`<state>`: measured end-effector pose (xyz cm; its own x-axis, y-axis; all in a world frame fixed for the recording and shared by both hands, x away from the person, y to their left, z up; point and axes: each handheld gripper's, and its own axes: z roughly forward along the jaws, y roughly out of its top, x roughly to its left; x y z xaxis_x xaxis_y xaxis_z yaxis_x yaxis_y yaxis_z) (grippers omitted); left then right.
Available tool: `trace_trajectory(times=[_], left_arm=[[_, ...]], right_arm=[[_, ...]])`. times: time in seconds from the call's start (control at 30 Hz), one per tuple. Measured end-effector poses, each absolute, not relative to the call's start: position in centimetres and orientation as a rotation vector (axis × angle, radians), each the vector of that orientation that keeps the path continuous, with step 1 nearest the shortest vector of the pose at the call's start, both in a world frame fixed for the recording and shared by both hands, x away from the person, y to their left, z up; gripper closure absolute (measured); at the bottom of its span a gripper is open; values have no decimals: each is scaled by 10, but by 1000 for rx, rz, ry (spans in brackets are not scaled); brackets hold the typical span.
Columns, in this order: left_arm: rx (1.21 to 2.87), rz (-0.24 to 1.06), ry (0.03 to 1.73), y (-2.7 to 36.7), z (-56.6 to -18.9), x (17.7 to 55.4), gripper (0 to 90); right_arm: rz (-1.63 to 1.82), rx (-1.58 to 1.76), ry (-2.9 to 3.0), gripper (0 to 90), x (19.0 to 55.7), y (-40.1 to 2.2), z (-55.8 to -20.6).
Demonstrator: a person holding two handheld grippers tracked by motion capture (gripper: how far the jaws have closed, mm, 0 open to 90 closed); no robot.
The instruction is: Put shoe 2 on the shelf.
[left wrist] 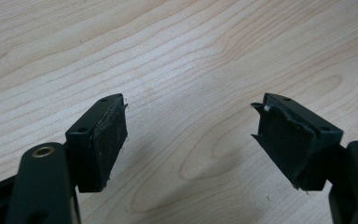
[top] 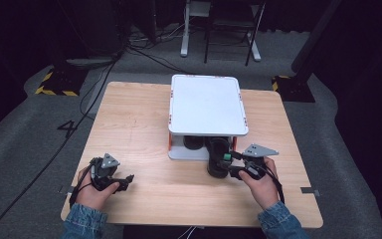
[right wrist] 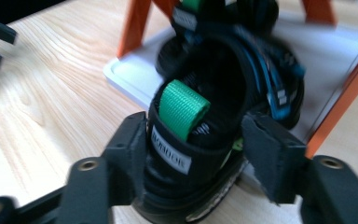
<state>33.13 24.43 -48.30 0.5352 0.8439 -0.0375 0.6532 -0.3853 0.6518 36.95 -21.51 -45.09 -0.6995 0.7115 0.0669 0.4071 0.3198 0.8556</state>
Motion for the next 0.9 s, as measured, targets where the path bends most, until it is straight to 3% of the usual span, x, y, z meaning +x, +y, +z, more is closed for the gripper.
trace_trajectory(times=[0.07, 0.1, 0.13, 0.17, 0.27, 0.37, 0.7, 0.8, 0.9], left_arm=[[2157, 403, 1207, 244, -483, 331, 244], [2158, 407, 1207, 244, -483, 331, 243], [2159, 407, 1207, 244, -483, 331, 242], [2159, 407, 1207, 244, -483, 331, 241], [2164, 397, 1211, 243, -484, 332, 241], [2161, 393, 1209, 240, -485, 332, 241], [2170, 393, 1201, 240, -485, 332, 237], [2173, 394, 1196, 240, -485, 332, 237], [2166, 391, 1196, 239, -484, 331, 237]], right_arm=[[1334, 926, 2215, 379, 355, -216, -442], [1324, 904, 2199, 419, 350, -216, -440], [1300, 877, 2184, 515, 342, -217, -436], [1300, 877, 2184, 515, 342, -217, -436], [1176, 802, 2218, 695, 316, -215, -438], [1142, 849, 2295, 756, 307, -210, -451], [1091, 878, 2374, 745, 315, -197, -489], [1117, 856, 2369, 810, 321, -197, -493], [1174, 856, 2353, 820, 326, -197, -492]])
